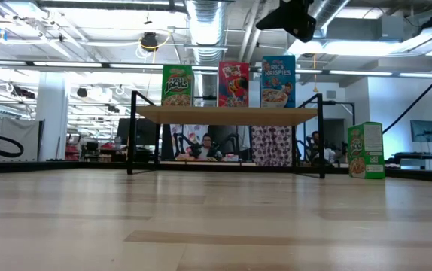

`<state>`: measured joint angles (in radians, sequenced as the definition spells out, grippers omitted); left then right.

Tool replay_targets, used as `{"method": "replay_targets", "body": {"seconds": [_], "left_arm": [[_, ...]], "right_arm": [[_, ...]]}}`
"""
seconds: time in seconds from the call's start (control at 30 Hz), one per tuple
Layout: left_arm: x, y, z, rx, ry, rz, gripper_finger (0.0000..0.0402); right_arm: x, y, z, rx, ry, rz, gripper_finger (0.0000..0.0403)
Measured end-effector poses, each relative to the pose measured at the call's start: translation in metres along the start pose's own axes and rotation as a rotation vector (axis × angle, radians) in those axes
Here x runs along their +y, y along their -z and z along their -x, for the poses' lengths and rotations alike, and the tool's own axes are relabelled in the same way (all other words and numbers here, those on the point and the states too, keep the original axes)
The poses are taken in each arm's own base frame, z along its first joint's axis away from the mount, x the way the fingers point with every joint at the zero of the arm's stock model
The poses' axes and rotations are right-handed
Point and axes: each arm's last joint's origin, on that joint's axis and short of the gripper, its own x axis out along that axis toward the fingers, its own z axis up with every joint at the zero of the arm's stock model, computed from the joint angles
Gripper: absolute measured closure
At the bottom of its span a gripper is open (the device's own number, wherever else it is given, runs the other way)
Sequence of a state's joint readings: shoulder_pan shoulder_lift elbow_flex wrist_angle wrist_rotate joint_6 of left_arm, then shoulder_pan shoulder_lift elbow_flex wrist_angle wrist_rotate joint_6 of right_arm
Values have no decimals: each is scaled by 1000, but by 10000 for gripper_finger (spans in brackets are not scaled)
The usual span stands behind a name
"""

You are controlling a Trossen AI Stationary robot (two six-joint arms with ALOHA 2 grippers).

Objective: Stack cereal on shelf
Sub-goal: Put the red cereal box on the shelf aligned with the other red cereal box

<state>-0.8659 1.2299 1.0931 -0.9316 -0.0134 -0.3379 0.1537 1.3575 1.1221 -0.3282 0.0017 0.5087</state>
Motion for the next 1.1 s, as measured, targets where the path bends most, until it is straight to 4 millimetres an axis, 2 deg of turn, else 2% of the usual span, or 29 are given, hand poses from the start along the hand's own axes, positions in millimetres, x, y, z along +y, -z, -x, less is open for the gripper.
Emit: {"method": "replay_targets", "body": {"seconds": [0.23, 0.57, 0.7, 1.1], "left_arm": [[-3, -4, -22, 76, -21, -99, 127], [-12, -4, -49, 192, 33, -106, 127], [-18, -2, -49, 189, 30, -131, 127], [-16, -3, -48, 163, -35, -118, 127]], "right_arm": [[0, 0, 0, -2, -2, 0, 109], [0, 0, 0, -2, -2, 1, 109], [0, 0, 0, -1, -2, 1, 109], [1, -1, 0, -15, -11, 2, 109]]}}
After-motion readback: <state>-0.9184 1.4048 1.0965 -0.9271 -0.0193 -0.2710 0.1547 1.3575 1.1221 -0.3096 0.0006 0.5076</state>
